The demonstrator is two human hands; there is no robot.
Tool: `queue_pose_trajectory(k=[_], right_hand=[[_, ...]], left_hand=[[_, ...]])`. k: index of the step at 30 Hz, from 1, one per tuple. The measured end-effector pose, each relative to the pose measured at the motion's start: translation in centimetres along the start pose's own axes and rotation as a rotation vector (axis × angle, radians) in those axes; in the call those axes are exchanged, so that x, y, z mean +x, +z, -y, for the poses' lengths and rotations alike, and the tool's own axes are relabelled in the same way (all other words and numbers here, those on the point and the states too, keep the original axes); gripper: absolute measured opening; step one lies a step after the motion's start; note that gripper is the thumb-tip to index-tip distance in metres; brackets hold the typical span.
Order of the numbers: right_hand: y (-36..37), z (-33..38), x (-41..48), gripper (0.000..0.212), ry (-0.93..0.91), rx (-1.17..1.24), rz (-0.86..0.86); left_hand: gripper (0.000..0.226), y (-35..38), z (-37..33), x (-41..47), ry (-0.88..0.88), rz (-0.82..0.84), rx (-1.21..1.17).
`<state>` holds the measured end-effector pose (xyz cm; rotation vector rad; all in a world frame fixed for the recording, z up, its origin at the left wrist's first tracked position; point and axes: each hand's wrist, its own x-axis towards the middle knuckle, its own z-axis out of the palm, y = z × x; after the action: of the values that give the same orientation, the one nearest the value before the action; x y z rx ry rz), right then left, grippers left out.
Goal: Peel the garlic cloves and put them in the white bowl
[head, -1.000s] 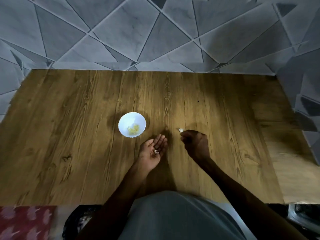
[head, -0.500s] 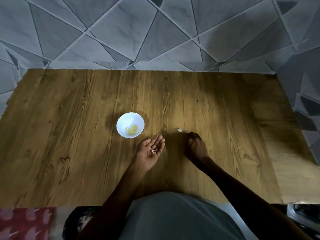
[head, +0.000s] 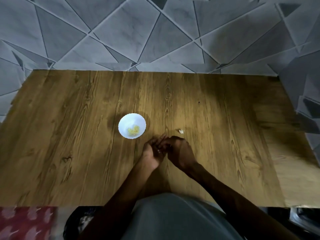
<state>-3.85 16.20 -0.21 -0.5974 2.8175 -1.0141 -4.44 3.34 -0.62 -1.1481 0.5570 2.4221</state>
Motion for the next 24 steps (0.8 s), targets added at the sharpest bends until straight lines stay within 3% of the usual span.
queue_pose_trajectory(k=[8,24], right_hand=[[-2.2,-6.1,2.8,0.017,0.322,-0.045,-0.140],[-0.5,-6.6,4.4,0.010,0.395,-0.228,-0.045]], left_hand=[[0.040,-0.9,-1.3,-0.4,0.008,-0.006,-0.051],[0.041,-2.1,-2.6,-1.1,0.023,0.015,-0.097]])
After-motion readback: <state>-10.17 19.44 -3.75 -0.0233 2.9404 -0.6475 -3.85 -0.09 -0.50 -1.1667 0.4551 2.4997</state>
